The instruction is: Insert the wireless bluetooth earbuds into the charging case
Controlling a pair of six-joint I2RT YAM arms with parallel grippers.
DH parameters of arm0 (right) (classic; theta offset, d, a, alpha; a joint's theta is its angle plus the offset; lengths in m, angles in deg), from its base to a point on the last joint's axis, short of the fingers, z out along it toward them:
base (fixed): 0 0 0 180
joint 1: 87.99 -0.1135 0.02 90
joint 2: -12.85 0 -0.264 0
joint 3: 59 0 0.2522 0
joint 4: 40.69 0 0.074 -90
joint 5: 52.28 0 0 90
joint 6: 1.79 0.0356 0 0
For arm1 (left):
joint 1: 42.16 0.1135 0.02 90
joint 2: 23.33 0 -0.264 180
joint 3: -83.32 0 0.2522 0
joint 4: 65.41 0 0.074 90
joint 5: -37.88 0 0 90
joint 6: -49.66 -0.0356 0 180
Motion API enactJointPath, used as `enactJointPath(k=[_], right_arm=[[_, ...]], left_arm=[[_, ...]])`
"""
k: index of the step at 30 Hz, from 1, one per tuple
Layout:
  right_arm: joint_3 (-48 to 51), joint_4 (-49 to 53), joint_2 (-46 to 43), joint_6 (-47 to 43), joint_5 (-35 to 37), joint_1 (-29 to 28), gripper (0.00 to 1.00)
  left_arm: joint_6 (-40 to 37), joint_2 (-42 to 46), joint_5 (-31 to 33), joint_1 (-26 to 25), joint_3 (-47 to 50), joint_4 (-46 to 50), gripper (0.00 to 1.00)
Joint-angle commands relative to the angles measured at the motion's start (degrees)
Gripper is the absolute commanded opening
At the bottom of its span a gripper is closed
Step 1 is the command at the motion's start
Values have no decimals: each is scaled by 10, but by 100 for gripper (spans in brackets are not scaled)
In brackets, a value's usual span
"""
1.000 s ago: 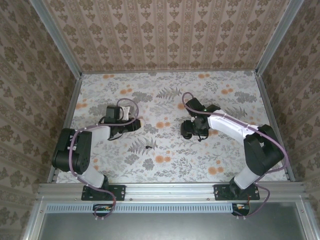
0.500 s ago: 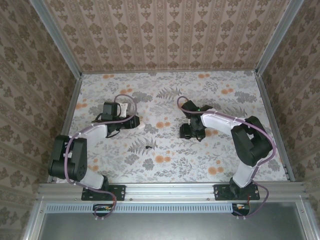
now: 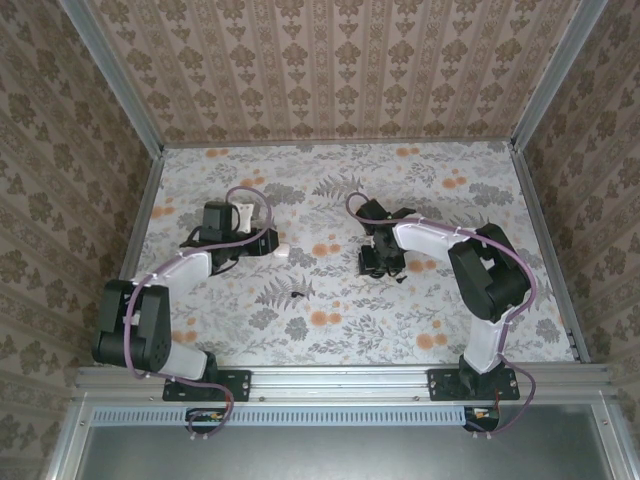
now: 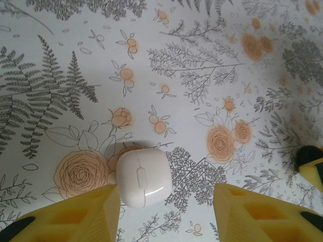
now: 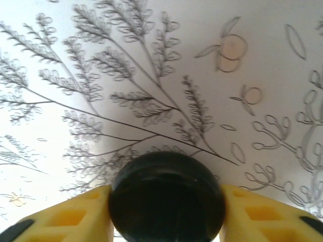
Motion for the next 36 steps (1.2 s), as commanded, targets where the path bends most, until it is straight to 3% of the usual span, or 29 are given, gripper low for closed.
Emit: enactJointPath(k=[1, 7, 11, 16, 21, 27, 36], right_arm=[[-8, -1, 1, -34, 10, -18, 41], [-1, -6, -55, -87, 7, -47, 35], [9, -24, -130, -148, 13, -73, 28], [27, -63, -216, -222, 22, -104, 27], [42, -110, -286, -283, 28, -129, 25], [61, -143, -338, -339, 51, -161, 23], [51, -143, -356, -371, 63, -197, 22]], left_arm=[[-7, 30, -16, 0, 4, 8, 50], [-6, 74, -50, 0, -2, 30, 49], [6, 104, -110, 0, -18, 61, 49], [42, 131, -172, -13, -46, 111, 51], [93, 154, -206, -70, -63, 122, 51], [118, 176, -195, -162, -96, 149, 54], [135, 183, -177, -217, -100, 126, 59]])
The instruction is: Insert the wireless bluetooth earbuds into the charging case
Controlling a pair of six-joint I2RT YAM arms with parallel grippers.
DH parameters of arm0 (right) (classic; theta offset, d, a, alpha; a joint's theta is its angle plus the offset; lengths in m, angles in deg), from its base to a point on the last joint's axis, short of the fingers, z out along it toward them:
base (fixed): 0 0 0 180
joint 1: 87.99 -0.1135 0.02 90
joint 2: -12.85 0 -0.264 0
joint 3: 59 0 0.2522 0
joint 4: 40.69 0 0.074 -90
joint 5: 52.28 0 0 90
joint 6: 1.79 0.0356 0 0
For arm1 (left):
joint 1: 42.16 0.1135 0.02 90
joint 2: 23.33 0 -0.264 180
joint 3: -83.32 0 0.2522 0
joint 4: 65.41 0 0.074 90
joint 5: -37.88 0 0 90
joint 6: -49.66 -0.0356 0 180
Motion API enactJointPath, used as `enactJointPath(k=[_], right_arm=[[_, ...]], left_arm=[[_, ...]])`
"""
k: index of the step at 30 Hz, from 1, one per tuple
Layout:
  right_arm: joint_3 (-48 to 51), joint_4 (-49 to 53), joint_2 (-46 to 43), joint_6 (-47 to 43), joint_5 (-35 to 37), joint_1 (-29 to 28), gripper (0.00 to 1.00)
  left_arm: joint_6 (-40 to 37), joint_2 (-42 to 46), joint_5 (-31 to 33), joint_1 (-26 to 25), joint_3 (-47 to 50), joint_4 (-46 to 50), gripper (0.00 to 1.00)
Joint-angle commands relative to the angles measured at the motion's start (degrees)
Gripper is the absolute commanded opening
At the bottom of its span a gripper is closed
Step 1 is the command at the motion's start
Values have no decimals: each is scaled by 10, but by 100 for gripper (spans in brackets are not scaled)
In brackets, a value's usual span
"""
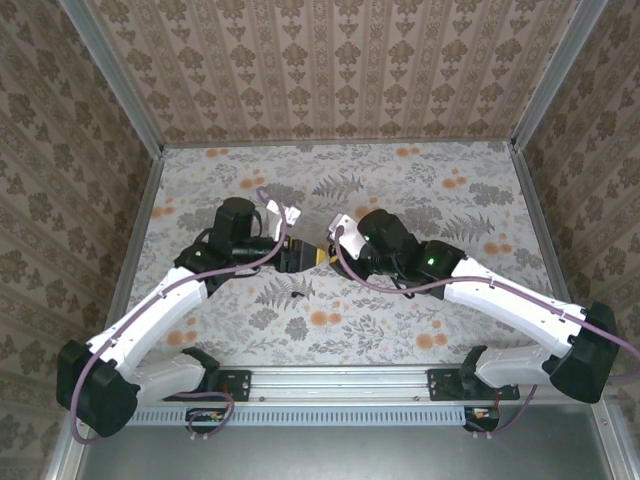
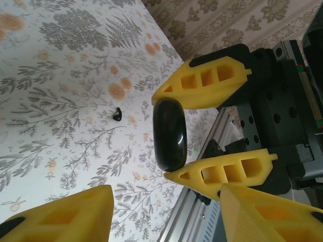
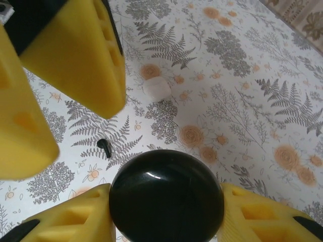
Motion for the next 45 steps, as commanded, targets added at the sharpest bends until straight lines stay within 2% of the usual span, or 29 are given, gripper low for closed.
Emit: enactJointPath(k=[1, 8, 12, 18, 23, 26, 28, 31, 35, 37, 39, 45], right_arm=[[-8, -6, -7, -25, 21, -15, 22], [-23, -5, 4, -27, 23, -33, 22], [-29, -8, 4, -25, 21, -38, 22], [-29, -10, -4, -23, 15, -39, 22], [-26, -13, -8, -22, 14, -39, 22], [-24, -16, -10, -20, 15, -39, 23], [-24, -19, -13, -13, 20, -39, 32], [-22, -31, -37, 17, 20, -33, 52], [-20, -49, -85, 99, -87, 32, 63], [-13, -69, -106, 153, -173, 85, 66], [-10, -82, -118, 191, -224, 116, 69], [-16, -94, -90, 246, -313, 132, 73]], left_arm=[[13, 1, 1, -13, -20, -3, 60], [-2, -20, 9, -31, -28, 1, 62], [-9, -33, 14, -32, -30, -1, 58], [-18, -41, 19, -31, -27, -11, 45], [-22, -46, 19, -30, -24, -18, 28], [-25, -45, 14, -28, -21, -25, 14], [-28, -41, 15, -25, -19, -27, 7], [-36, -24, 18, -12, -2, -44, 0], [-52, 18, -8, 17, 57, -136, 0], [-57, 50, -17, 30, 101, -212, 0], [-70, 81, -16, 36, 130, -259, 0], [-116, 146, -11, 38, 162, -307, 0]])
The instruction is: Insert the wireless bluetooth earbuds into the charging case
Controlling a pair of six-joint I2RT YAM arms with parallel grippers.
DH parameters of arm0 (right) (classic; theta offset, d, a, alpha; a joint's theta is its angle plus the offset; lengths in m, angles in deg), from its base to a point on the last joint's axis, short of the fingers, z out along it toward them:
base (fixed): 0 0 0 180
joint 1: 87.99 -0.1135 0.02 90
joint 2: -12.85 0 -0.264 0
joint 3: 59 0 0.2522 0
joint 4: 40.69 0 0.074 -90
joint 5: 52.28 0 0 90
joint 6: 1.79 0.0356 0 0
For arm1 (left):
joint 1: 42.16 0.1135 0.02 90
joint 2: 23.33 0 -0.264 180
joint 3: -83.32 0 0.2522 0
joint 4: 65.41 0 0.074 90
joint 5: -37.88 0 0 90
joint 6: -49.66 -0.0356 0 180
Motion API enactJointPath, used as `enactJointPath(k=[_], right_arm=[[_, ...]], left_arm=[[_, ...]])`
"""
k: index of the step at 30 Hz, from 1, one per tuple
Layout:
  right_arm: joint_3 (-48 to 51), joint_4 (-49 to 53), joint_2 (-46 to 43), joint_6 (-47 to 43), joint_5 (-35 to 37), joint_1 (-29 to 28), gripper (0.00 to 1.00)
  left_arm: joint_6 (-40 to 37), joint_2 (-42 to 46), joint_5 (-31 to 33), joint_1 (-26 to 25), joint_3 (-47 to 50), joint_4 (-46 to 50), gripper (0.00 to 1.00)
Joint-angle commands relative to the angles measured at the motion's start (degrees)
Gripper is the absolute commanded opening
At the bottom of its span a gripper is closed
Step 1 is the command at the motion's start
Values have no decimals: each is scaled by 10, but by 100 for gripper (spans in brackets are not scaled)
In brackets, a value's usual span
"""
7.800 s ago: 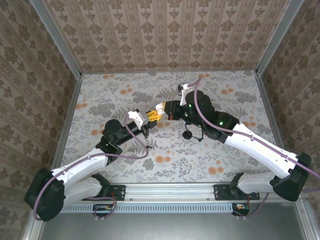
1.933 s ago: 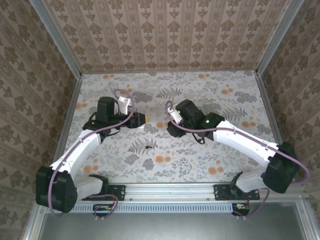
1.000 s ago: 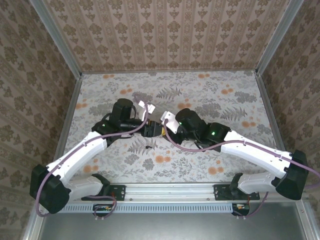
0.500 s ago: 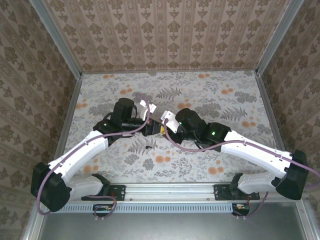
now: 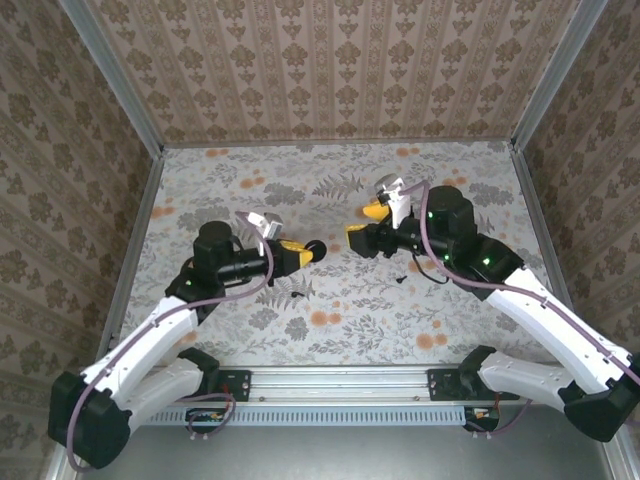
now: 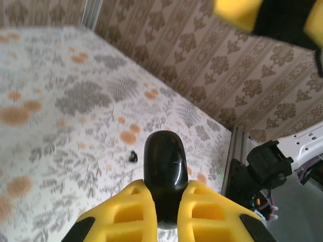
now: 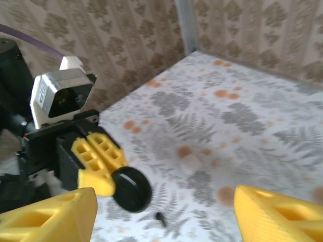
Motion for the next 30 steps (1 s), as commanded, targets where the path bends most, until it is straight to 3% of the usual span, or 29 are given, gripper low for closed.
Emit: enactJointPath(k=[1, 8, 30], right_arm=[[-8, -27, 32, 67, -102, 2, 73], [10, -112, 80, 129, -171, 2, 73], [-50, -101, 172, 131, -206, 14, 70]], left_arm=[[-38, 32, -10, 3, 12, -89, 0], [-21, 62, -9, 2, 44, -167, 0], [65, 53, 11, -8, 79, -297, 0]])
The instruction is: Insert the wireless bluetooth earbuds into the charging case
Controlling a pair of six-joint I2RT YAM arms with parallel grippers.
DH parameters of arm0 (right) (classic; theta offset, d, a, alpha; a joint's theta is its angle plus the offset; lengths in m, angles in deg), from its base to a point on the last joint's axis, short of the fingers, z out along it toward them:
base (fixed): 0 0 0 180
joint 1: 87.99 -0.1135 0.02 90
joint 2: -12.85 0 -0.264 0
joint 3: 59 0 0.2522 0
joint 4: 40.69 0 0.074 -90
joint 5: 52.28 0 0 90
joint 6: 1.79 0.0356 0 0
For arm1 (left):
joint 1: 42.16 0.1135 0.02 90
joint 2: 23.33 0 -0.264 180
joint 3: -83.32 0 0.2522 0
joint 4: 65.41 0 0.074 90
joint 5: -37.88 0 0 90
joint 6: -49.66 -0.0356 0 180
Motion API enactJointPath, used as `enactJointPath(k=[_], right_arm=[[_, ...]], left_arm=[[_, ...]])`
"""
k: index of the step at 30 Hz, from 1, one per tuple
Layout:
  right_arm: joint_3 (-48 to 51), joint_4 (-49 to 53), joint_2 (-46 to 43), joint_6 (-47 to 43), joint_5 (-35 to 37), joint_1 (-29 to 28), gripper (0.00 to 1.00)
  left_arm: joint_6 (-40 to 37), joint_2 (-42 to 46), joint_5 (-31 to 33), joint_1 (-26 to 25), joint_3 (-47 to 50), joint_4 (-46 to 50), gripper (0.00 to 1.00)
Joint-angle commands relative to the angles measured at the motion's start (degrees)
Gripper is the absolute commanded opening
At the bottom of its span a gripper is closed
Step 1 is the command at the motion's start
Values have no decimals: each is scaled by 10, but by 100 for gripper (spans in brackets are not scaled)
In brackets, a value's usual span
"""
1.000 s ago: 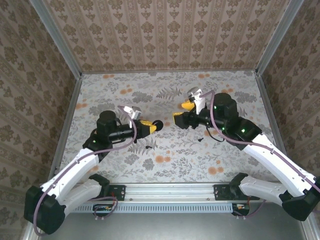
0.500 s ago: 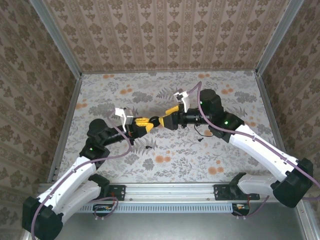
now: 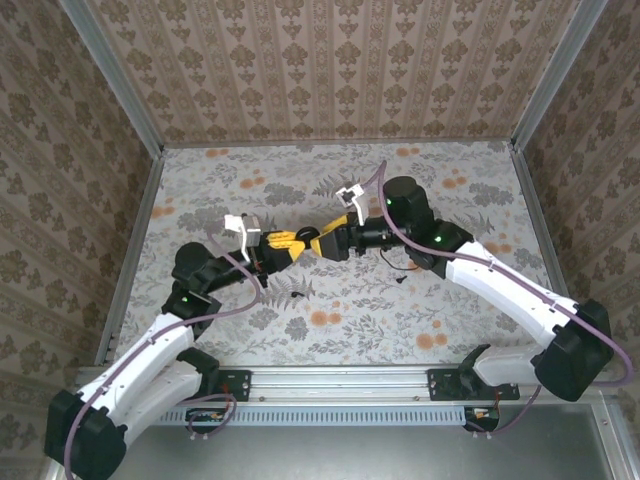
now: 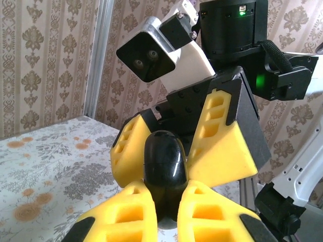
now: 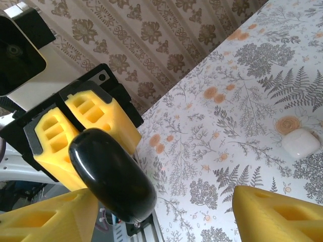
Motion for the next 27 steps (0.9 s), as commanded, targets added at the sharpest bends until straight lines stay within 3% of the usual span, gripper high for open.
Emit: enactJointPath(k=[1, 11, 20, 23, 27], right_arm=[[-39, -3, 20, 17, -7, 15, 70], [-69, -12, 61, 72, -32, 57, 69], [-69, 2, 49, 82, -29, 58, 67], [-65, 35, 10, 76, 2, 59, 67], [-59, 115, -26, 63, 99, 59, 67]], left_arm=[[20, 5, -15, -8, 2, -49, 0], [31, -1, -8, -9, 18, -81, 0], [20, -14, 1, 2, 20, -67, 0], [8, -2, 8, 21, 27, -34, 0], [1, 29, 15, 63, 46, 2, 0]])
